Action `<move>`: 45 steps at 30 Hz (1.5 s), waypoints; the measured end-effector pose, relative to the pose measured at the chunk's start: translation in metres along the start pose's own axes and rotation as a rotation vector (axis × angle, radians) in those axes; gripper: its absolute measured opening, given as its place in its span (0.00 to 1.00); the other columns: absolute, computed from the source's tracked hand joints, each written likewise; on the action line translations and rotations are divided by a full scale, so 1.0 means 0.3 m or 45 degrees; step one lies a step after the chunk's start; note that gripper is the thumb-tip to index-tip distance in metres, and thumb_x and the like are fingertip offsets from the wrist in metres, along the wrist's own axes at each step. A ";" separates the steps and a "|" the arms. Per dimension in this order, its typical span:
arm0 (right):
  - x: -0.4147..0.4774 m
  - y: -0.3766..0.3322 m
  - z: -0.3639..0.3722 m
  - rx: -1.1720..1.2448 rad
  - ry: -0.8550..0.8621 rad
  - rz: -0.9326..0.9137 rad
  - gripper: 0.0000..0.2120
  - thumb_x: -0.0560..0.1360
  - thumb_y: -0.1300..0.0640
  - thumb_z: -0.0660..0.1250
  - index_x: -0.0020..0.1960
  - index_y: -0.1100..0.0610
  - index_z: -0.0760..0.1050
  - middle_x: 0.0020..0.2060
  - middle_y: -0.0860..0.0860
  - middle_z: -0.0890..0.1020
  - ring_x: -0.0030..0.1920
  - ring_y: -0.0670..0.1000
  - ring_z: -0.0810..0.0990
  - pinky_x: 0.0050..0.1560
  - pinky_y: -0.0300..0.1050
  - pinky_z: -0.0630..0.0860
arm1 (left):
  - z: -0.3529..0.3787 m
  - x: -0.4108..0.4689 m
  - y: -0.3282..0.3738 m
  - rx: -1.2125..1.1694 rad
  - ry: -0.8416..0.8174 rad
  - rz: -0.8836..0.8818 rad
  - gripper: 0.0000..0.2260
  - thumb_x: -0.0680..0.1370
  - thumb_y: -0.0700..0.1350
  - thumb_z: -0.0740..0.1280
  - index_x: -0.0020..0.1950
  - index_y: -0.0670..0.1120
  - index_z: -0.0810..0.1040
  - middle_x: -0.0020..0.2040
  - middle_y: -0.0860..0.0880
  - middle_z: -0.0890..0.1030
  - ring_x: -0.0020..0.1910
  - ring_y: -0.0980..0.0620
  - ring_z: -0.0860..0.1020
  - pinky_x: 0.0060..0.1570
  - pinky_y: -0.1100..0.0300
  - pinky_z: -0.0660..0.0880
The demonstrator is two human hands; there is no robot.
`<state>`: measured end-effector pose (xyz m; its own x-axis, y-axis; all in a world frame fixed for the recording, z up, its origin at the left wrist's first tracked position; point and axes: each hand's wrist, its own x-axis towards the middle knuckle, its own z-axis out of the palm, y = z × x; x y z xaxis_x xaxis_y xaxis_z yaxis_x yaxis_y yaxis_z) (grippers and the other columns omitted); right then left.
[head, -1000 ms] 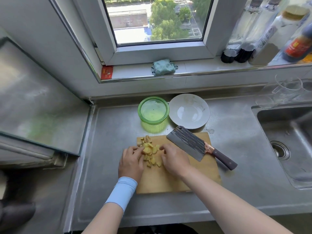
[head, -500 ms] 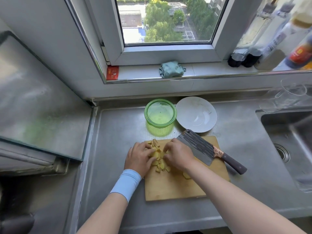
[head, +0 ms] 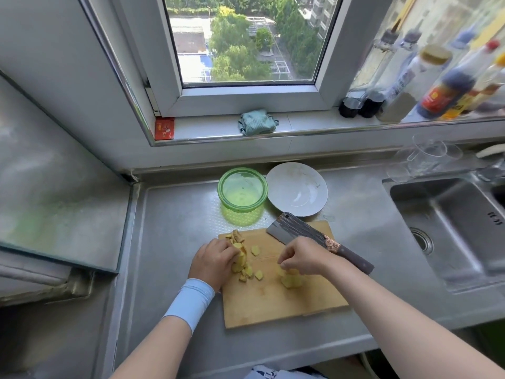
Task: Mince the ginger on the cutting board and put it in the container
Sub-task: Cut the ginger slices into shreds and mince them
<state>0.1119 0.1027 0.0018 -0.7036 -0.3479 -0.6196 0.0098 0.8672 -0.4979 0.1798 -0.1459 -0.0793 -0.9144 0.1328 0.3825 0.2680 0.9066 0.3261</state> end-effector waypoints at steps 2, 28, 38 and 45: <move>-0.010 0.015 0.029 -0.066 0.020 0.023 0.04 0.71 0.54 0.75 0.45 0.49 0.87 0.41 0.41 0.85 0.40 0.38 0.81 0.45 0.42 0.81 | -0.014 -0.001 0.014 0.015 0.046 0.000 0.07 0.75 0.45 0.64 0.41 0.48 0.81 0.39 0.52 0.79 0.35 0.47 0.74 0.32 0.58 0.68; -0.070 -0.124 0.108 0.733 0.203 -0.070 0.07 0.72 0.54 0.78 0.47 0.55 0.84 0.39 0.52 0.86 0.29 0.50 0.79 0.27 0.43 0.72 | -0.120 -0.006 0.270 -1.134 -0.194 -1.135 0.10 0.72 0.39 0.77 0.49 0.51 0.83 0.39 0.53 0.85 0.39 0.58 0.82 0.39 0.67 0.77; -0.071 -0.048 0.052 0.781 0.097 -0.019 0.12 0.72 0.54 0.77 0.55 0.52 0.82 0.45 0.48 0.87 0.31 0.50 0.80 0.29 0.43 0.74 | -0.085 0.008 0.313 -1.088 -0.264 -1.169 0.05 0.71 0.43 0.78 0.43 0.51 0.86 0.37 0.54 0.85 0.35 0.60 0.81 0.41 0.67 0.77; -0.069 -0.033 0.053 0.767 0.144 -0.031 0.03 0.72 0.58 0.77 0.45 0.55 0.85 0.37 0.52 0.86 0.32 0.49 0.80 0.31 0.44 0.76 | -0.082 -0.005 0.348 -1.328 -0.229 -1.226 0.09 0.74 0.35 0.74 0.42 0.50 0.84 0.34 0.52 0.84 0.27 0.57 0.74 0.33 0.68 0.73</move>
<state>0.1375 0.0955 0.0099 -0.7794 -0.2967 -0.5518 0.3692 0.4940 -0.7872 0.2166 -0.0613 -0.0244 -0.8690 -0.2340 -0.4360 -0.4435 -0.0225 0.8960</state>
